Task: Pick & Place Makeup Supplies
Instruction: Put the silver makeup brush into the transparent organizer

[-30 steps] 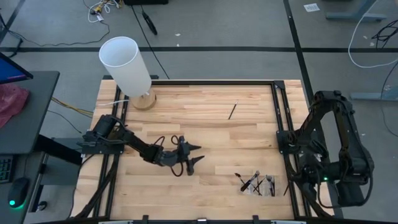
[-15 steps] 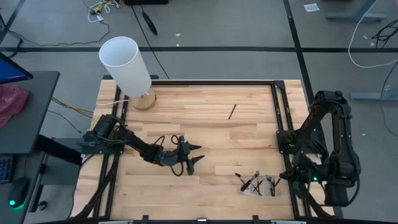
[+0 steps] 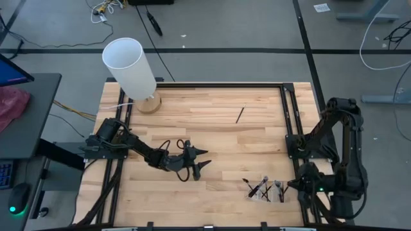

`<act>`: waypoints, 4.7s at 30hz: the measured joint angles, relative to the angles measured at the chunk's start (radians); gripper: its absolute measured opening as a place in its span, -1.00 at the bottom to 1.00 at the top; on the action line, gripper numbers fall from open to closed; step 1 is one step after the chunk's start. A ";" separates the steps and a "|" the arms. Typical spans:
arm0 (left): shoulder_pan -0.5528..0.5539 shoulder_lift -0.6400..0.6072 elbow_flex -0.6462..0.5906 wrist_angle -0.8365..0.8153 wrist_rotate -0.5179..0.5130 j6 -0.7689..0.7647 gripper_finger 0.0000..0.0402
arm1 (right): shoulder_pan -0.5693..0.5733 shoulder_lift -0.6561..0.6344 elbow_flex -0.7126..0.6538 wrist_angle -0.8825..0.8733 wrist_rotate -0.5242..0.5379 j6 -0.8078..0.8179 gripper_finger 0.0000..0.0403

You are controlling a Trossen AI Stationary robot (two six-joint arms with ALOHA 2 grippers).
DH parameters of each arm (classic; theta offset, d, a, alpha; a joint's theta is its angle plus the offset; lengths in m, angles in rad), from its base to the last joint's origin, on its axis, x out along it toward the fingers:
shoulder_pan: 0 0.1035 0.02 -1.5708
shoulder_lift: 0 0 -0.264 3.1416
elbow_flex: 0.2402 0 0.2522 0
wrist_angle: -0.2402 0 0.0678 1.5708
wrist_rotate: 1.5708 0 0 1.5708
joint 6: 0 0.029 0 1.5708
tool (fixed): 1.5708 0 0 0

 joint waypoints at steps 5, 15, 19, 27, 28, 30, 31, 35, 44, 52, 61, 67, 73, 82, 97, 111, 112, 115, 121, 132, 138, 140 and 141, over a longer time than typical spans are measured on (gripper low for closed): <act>0.000 0.000 0.000 0.000 0.000 0.000 0.13 | -0.027 0.048 0.000 0.000 -0.063 -0.001 -0.97; 0.000 0.000 0.000 0.000 0.000 0.000 0.13 | -0.040 0.095 0.000 0.005 -0.112 0.032 -0.94; 0.000 0.000 0.000 0.000 0.000 0.001 0.13 | -0.040 0.096 0.000 0.005 -0.112 0.084 -0.87; 0.000 0.000 0.000 -0.001 0.000 0.001 0.13 | -0.063 0.098 -0.056 0.078 -0.148 0.113 -0.82; 0.000 0.000 0.000 -0.001 0.000 0.001 0.13 | -0.066 0.099 -0.066 0.092 -0.161 0.112 -0.82; 0.000 0.000 0.000 -0.001 0.000 0.001 0.13 | -0.068 0.099 -0.076 0.099 -0.172 0.107 -0.82; 0.000 0.000 0.000 -0.001 0.000 0.001 0.13 | -0.068 0.099 -0.079 0.098 -0.173 0.106 -0.82; 0.004 0.000 0.000 -0.001 0.000 0.000 0.13 | -0.068 0.093 -0.081 0.086 -0.172 0.104 -0.82; 0.006 0.000 0.000 0.000 0.000 -0.001 0.13 | -0.068 -0.008 -0.081 0.055 -0.114 0.033 -0.82; 0.007 0.000 0.000 0.000 0.000 -0.001 0.13 | -0.071 -0.071 -0.081 0.031 -0.056 -0.030 -0.58; 0.007 0.000 0.001 0.002 -0.003 -0.003 0.13 | -0.205 -0.087 -0.081 0.030 0.147 -0.278 0.07; 0.037 0.000 0.099 -0.011 -0.145 0.050 0.13 | -0.341 -0.087 -0.098 0.057 0.320 -0.497 0.33; 0.150 0.009 0.345 -0.269 -0.122 0.154 0.13 | -0.426 -0.087 -0.214 0.248 0.495 -0.637 0.38; 0.386 0.125 0.628 -0.523 0.218 0.022 0.13 | -0.355 -0.087 -0.256 0.355 0.626 -0.672 0.39; 0.501 0.441 1.019 -0.808 0.163 -0.027 0.13 | -0.462 -0.087 -0.256 0.347 0.582 -0.670 0.39; 0.559 0.623 1.196 -0.808 0.229 -0.026 -0.01 | -0.483 -0.087 -0.256 0.353 0.579 -0.688 0.39; 0.562 0.635 1.203 -0.805 0.228 -0.026 -0.03 | -0.483 -0.087 -0.256 0.354 0.579 -0.688 0.39; 0.567 0.663 1.208 -0.805 0.214 -0.002 -0.08 | -0.483 -0.087 -0.256 0.355 0.579 -0.688 0.39; 0.561 0.661 1.215 -0.882 0.235 0.032 -0.26 | -0.483 -0.087 -0.256 0.360 0.579 -0.693 0.39; 0.550 0.649 1.199 -1.076 0.349 0.003 -0.94 | -0.482 -0.087 -0.255 0.376 0.532 -0.707 0.39; 0.494 0.648 1.198 -1.109 0.273 -0.009 -0.93 | -0.482 -0.086 -0.255 0.385 0.478 -0.707 0.39; 0.465 0.643 1.198 -1.146 0.232 -0.020 -0.95 | -0.482 -0.086 -0.255 0.393 0.471 -0.710 0.39; 0.448 0.642 1.198 -1.164 0.210 -0.023 -0.95 | -0.482 -0.086 -0.255 0.399 0.471 -0.715 0.39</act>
